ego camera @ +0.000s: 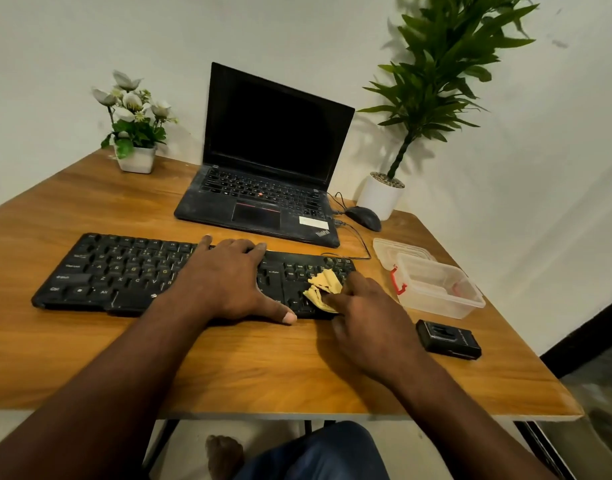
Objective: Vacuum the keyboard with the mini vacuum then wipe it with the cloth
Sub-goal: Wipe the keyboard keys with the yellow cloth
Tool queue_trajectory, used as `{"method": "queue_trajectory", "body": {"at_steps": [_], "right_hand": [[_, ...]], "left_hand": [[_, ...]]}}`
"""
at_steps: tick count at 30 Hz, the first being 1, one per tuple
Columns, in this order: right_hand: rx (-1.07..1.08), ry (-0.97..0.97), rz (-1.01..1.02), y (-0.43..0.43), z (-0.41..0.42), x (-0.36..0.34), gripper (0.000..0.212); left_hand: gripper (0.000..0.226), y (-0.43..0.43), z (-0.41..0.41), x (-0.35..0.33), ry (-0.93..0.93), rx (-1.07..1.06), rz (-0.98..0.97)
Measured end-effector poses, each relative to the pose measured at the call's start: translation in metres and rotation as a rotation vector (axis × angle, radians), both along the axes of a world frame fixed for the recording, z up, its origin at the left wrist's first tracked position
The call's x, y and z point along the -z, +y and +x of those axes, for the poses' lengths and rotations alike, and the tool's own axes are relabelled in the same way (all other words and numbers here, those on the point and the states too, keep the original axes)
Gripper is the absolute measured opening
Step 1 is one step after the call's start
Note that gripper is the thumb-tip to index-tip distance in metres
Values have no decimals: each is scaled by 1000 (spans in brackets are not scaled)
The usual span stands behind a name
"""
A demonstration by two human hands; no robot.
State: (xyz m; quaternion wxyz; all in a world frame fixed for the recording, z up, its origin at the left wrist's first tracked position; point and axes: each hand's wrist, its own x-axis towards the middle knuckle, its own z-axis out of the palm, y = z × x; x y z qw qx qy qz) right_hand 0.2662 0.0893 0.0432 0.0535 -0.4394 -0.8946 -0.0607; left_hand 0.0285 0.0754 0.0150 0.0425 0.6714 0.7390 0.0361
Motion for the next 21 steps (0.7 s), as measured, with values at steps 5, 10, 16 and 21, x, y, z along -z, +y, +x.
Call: {"method": "queue_trajectory", "body": {"at_steps": [5, 10, 16, 21], "right_hand": [[77, 289, -317, 26, 27, -21, 29], [342, 686, -167, 78, 28, -13, 33], [174, 214, 31, 84, -25, 7, 40], [-46, 77, 28, 86, -14, 3, 40]], "left_hand": [[155, 8, 5, -11, 27, 22, -112], [155, 22, 19, -22, -19, 73, -171], [148, 38, 60, -11, 66, 147, -53], [150, 37, 55, -8, 64, 145, -34]]}}
